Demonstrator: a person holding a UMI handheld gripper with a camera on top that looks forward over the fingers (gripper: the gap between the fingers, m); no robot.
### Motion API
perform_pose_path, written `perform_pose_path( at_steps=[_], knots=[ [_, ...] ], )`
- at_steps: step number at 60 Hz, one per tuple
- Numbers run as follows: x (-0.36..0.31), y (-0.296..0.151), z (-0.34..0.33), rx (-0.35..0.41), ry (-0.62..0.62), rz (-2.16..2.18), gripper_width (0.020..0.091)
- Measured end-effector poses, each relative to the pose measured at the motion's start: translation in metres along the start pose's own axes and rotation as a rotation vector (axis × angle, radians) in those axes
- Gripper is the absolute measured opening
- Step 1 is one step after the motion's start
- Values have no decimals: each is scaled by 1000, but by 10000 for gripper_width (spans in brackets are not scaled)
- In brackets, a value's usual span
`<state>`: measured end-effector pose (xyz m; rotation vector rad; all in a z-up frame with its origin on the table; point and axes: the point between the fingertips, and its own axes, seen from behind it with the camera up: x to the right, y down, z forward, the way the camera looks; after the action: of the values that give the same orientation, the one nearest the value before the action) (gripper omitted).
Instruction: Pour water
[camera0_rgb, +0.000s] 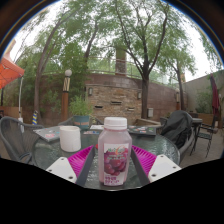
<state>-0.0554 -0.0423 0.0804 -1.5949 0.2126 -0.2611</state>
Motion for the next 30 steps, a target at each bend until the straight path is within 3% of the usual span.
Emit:
perform_pose_path(
  at_steps=[3,10,17,21,30],
  knots=[
    [5,5,10,-14,15,-21,529],
    [1,5,1,45,43,9,507],
    [1,7,1,13,30,3,431],
    [-2,2,2,0,9,-76,429],
    [0,-46,26,61,25,-381,429]
  ],
)
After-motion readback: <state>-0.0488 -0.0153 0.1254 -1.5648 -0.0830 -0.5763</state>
